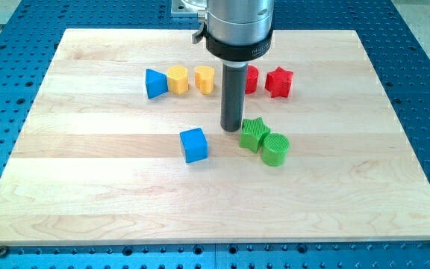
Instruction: Move the cube diagonally to the triangle
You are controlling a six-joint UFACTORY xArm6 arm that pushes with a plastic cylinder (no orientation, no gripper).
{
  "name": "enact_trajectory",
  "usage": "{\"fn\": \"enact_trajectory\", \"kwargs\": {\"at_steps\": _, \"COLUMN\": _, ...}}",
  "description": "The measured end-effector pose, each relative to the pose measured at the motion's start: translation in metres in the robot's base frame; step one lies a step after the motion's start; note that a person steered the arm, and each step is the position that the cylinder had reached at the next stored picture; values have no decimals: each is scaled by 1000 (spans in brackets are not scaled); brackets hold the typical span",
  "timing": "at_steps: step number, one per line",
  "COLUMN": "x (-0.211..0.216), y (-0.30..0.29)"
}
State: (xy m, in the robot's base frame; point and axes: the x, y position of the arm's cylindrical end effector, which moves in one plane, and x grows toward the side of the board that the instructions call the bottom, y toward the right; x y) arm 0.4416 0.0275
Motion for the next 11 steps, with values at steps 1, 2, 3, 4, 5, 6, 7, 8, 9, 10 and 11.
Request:
{"fn": "enact_trajectory", "kwargs": {"at_steps": 1, "x": 2, "y": -14}}
{"fn": "enact_trajectory", "kwargs": {"at_steps": 2, "x": 28, "y": -21}}
{"fn": "enact_trajectory", "kwargs": {"at_steps": 3, "x": 40, "y": -22}}
{"fn": "enact_trajectory", "kwargs": {"at_steps": 4, "x": 40, "y": -42}}
{"fn": "enact_trajectory", "kwargs": {"at_steps": 5, "x": 42, "y": -71}}
{"fn": "enact_trajectory", "kwargs": {"at_steps": 6, "x": 50, "y": -106}}
{"fn": "enact_trajectory", "kwargs": {"at_steps": 7, "x": 75, "y": -88}}
{"fn": "enact_trajectory", "kwargs": {"at_steps": 8, "x": 103, "y": -77}}
{"fn": "enact_trajectory", "kwargs": {"at_steps": 9, "x": 112, "y": -88}}
{"fn": "enact_trajectory", "kwargs": {"at_steps": 10, "x": 94, "y": -135}}
{"fn": "enact_trajectory", "kwargs": {"at_steps": 11, "x": 53, "y": -184}}
